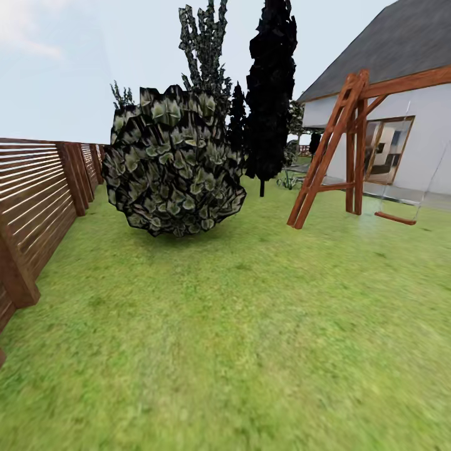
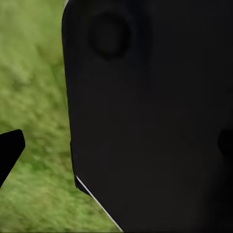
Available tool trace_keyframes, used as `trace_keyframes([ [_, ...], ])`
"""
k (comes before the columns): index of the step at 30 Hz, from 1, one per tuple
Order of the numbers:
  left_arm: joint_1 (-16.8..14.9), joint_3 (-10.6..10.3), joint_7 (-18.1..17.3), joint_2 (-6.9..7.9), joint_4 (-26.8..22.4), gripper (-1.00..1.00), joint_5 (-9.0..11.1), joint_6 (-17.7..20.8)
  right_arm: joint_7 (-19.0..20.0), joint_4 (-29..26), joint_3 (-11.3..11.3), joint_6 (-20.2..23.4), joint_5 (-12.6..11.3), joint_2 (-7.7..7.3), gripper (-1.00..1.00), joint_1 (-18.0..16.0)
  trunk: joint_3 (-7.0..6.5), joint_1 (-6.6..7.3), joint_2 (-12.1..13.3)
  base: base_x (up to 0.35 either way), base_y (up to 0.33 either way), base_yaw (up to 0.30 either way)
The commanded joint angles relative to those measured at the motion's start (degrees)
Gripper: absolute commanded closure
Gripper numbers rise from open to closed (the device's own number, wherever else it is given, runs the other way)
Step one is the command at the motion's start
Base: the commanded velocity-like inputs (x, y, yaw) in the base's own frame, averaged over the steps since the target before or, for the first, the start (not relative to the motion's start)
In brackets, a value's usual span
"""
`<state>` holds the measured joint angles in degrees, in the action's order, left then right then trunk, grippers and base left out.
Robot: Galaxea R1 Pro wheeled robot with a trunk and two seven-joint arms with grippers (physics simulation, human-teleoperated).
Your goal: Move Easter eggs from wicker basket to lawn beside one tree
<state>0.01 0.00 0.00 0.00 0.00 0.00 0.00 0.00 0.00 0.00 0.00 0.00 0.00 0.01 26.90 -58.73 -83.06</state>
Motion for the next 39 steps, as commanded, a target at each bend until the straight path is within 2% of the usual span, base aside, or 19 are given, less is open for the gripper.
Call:
trace_keyframes([
  [1, -0.34, -0.33, 0.33, -0.33, 0.33, -1.0, -0.16, -0.33, -0.33, -0.33, -0.33, 0.33, -0.33, 0.33, -1.0, -0.34, 0.03, 0.0, -0.01, 0.0, 0.0, 0.0],
  [4, -1.32, -0.37, 1.3, -0.68, 0.19, -1.0, -0.21, -0.44, -0.44, -1.31, -1.04, 1.3, -1.28, 1.3, -1.0, -1.33, 0.03, 0.0, -0.01, 0.0, 0.0, 0.0],
  [6, -1.31, -0.11, 1.36, -0.71, -0.07, -1.0, -0.09, 0.02, -0.1, -1.57, -0.55, 1.27, -1.66, 1.91, -1.0, -1.32, 0.03, 0.0, -0.01, 0.0, 0.0, 0.0],
  [12, 0.65, 0.2, 0.01, -0.47, -0.34, -1.0, 0.15, 0.57, 0.19, -0.93, -0.12, -0.65, -0.2, 2.93, -1.0, 0.65, -1.05, 1.31, 2.39, 0.0, 0.0, 0.0],
  [16, 0.77, 0.25, -0.07, -0.45, -0.35, -1.0, 0.17, 0.57, -0.01, -0.89, -0.1, -1.8, -0.11, 2.99, -1.0, 0.76, -1.77, 2.19, 4.0, 0.0, 0.0, 0.0],
  [39, 0.81, 0.26, -0.01, -0.09, -0.35, -1.0, 0.17, 0.2, -0.21, -0.88, -0.09, -2.07, 0.06, 2.53, -1.0, 0.78, -5.9, 7.25, 13.22, 0.0, 0.0, 0.0],
])
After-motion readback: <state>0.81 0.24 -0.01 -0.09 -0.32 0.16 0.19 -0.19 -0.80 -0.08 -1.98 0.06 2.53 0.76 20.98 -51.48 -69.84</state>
